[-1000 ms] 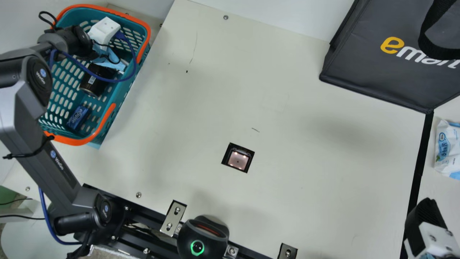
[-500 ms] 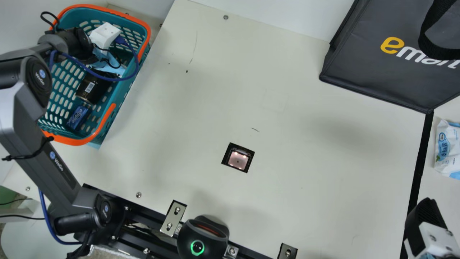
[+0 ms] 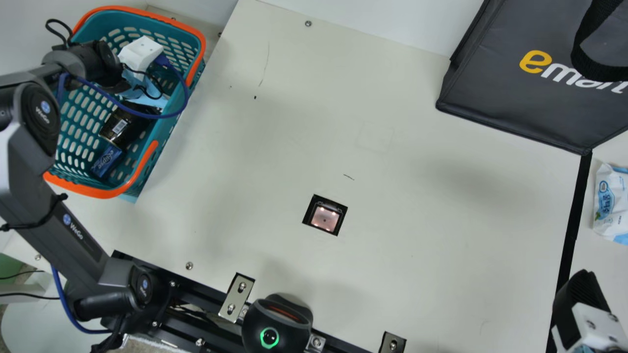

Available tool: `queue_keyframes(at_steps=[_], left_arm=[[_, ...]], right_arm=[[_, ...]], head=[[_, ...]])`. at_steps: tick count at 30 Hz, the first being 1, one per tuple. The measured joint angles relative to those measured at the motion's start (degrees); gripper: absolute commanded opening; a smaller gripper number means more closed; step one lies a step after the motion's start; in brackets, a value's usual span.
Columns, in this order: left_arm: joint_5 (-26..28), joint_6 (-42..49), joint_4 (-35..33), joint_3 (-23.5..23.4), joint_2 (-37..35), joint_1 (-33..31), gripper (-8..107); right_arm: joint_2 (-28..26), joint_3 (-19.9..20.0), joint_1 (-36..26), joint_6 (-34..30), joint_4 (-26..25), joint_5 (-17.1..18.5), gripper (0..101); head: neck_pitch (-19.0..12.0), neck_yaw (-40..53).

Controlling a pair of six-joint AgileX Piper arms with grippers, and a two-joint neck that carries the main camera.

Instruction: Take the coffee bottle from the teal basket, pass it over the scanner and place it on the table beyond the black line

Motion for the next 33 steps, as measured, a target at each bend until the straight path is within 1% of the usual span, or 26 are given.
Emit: queue_keyframes(at_steps=[9,22,33], left_arm=[[-0.24,0.90,-0.26,-1.57,0.32,0.00,90],[-0.67,1.11,1.66,-4.15,4.20,-0.55,90],[1.70,0.96,2.95,-6.60,6.88,-1.19,90]], right_arm=[[0.00,0.00,0.00,0.00,0.00,0.00,95],[0.00,0.00,0.00,0.00,0.00,0.00,95],[0.00,0.00,0.00,0.00,0.00,-0.04,95]], head=[[0.00,0.00],[0.00,0.00],[0.00,0.00]])
